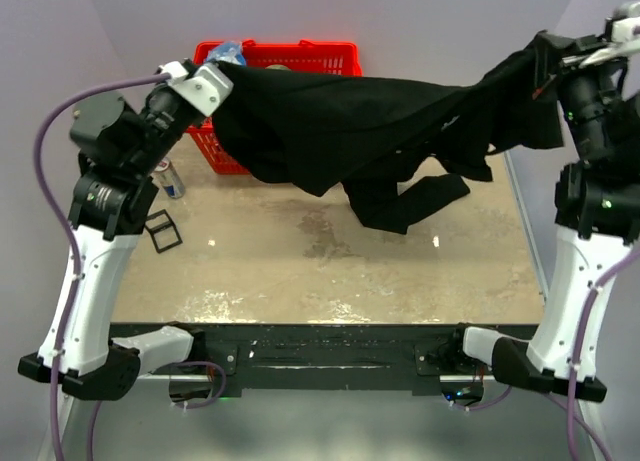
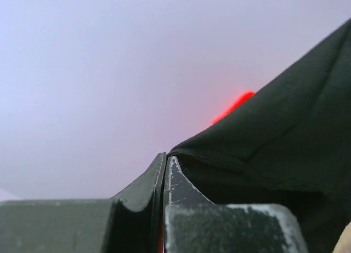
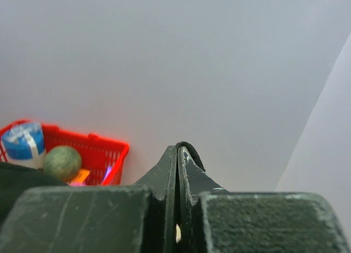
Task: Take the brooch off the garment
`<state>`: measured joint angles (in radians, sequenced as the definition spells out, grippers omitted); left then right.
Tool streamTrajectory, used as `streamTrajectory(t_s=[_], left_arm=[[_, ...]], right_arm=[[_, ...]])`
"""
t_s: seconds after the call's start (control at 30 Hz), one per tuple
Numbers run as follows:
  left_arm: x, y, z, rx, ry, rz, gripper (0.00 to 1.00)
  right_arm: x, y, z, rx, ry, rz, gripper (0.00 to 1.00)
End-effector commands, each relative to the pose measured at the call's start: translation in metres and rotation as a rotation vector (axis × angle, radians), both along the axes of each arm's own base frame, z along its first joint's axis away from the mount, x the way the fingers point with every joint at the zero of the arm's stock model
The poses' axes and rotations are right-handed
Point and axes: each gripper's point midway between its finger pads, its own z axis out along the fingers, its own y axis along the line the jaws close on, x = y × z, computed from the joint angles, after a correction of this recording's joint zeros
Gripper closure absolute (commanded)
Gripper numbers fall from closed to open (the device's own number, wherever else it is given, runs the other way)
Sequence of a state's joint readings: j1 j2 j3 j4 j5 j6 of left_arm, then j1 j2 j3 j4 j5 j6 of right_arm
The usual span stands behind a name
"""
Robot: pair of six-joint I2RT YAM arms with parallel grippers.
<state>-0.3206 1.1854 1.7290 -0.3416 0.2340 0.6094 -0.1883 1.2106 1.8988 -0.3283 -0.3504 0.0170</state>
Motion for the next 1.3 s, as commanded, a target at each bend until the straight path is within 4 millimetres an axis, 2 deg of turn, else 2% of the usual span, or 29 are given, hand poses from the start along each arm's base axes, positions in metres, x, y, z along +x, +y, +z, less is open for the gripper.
streamTrajectory(t_s=[0.0, 0.07, 0.1, 0.2, 0.23, 0.3, 0.4, 0.43, 0.5, 0.53, 0.6, 0.63, 0.67, 0.7, 0.73, 0.77, 0.8, 0.83, 0.87, 0.93, 0.97, 1.0, 1.03, 1.07, 1.13, 1.17, 1.2, 1.23, 1.27], left_arm=[[-0.049, 0.031, 0.083, -0.139, -0.242, 0.096, 1.0], [-0.065, 0.037, 0.104, -0.16, -0.308, 0.099, 1.0], [-0.069, 0.039, 0.111, -0.162, -0.327, 0.105, 1.0], [-0.076, 0.044, 0.131, -0.183, -0.363, 0.126, 1.0], [-0.076, 0.044, 0.133, -0.179, -0.367, 0.127, 1.0], [-0.068, 0.038, 0.124, -0.16, -0.349, 0.116, 1.0], [-0.042, 0.021, 0.083, -0.134, -0.238, 0.08, 1.0], [-0.026, 0.015, 0.053, -0.121, -0.167, 0.08, 1.0], [-0.008, 0.007, 0.015, -0.134, -0.062, 0.077, 1.0], [0.008, 0.002, -0.024, -0.11, 0.027, 0.083, 1.0], [0.024, -0.004, -0.075, -0.113, 0.161, 0.09, 1.0], [0.033, -0.008, -0.121, -0.097, 0.263, 0.095, 1.0], [0.035, -0.01, -0.147, -0.109, 0.33, 0.089, 1.0], [0.035, -0.017, -0.174, -0.096, 0.39, 0.058, 1.0], [0.034, -0.021, -0.223, -0.068, 0.485, 0.046, 1.0], [0.032, -0.026, -0.249, -0.071, 0.546, 0.027, 1.0], [0.028, -0.035, -0.273, -0.063, 0.604, -0.02, 1.0], [0.025, -0.039, -0.319, -0.037, 0.705, -0.032, 1.0], [0.024, -0.043, -0.34, -0.045, 0.763, -0.041, 1.0], [0.024, -0.052, -0.393, -0.024, 0.881, -0.069, 1.0], [0.024, -0.057, -0.405, -0.018, 0.92, -0.09, 1.0], [0.033, -0.062, -0.401, -0.019, 0.924, -0.099, 0.91], [0.035, -0.064, -0.414, -0.01, 0.991, -0.088, 0.81], [0.04, -0.066, -0.406, -0.041, 1.005, -0.078, 0.56], [0.047, -0.071, -0.373, -0.096, 0.942, -0.093, 0.33], [0.04, -0.079, -0.361, -0.11, 0.92, -0.159, 0.28], [0.028, -0.082, -0.365, -0.101, 0.913, -0.204, 0.26], [0.019, -0.089, -0.345, -0.104, 0.832, -0.267, 0.25], [0.007, -0.096, -0.346, -0.071, 0.811, -0.331, 0.22]], right_arm=[[-0.073, 0.012, 0.083, -0.091, -0.264, -0.023, 1.0], [-0.079, 0.005, 0.096, -0.076, -0.288, -0.062, 1.0], [-0.095, 0.006, 0.113, -0.081, -0.341, -0.075, 1.0], [-0.11, -0.002, 0.142, -0.076, -0.428, -0.133, 1.0], [-0.102, -0.004, 0.145, -0.075, -0.433, -0.14, 1.0], [-0.098, -0.003, 0.15, -0.102, -0.457, -0.136, 1.0], [-0.062, -0.005, 0.133, -0.133, -0.42, -0.12, 1.0], [-0.053, -0.005, 0.127, -0.146, -0.407, -0.11, 1.0], [-0.019, -0.007, 0.1, -0.15, -0.336, -0.088, 1.0], [-0.008, -0.002, 0.089, -0.167, -0.308, -0.051, 1.0], [0.026, -0.001, 0.044, -0.184, -0.197, -0.005, 1.0], [0.036, 0.007, 0.025, -0.196, -0.154, 0.054, 1.0], [0.057, 0.01, -0.017, -0.209, -0.056, 0.091, 1.0], [0.066, 0.013, -0.04, -0.214, 0.0, 0.115, 1.0], [0.072, 0.025, -0.065, -0.219, 0.058, 0.166, 1.0], [0.085, 0.029, -0.114, -0.234, 0.154, 0.195, 1.0], [0.086, 0.037, -0.137, -0.245, 0.195, 0.217, 1.0], [0.09, 0.051, -0.161, -0.255, 0.235, 0.252, 1.0], [0.096, 0.056, -0.211, -0.272, 0.324, 0.263, 1.0], [0.104, 0.067, -0.259, -0.291, 0.409, 0.295, 1.0], [0.107, 0.064, -0.296, -0.264, 0.489, 0.284, 1.0], [0.117, 0.062, -0.324, -0.234, 0.562, 0.275, 1.0], [0.121, 0.061, -0.338, -0.209, 0.607, 0.267, 1.0], [0.123, 0.061, -0.347, -0.183, 0.649, 0.265, 1.0], [0.128, 0.057, -0.356, -0.168, 0.663, 0.242, 1.0], [0.128, 0.056, -0.354, -0.167, 0.655, 0.231, 1.0], [0.129, 0.055, -0.354, -0.164, 0.653, 0.226, 1.0], [0.13, 0.055, -0.355, -0.163, 0.656, 0.225, 1.0], [0.13, 0.055, -0.356, -0.155, 0.662, 0.222, 1.0]])
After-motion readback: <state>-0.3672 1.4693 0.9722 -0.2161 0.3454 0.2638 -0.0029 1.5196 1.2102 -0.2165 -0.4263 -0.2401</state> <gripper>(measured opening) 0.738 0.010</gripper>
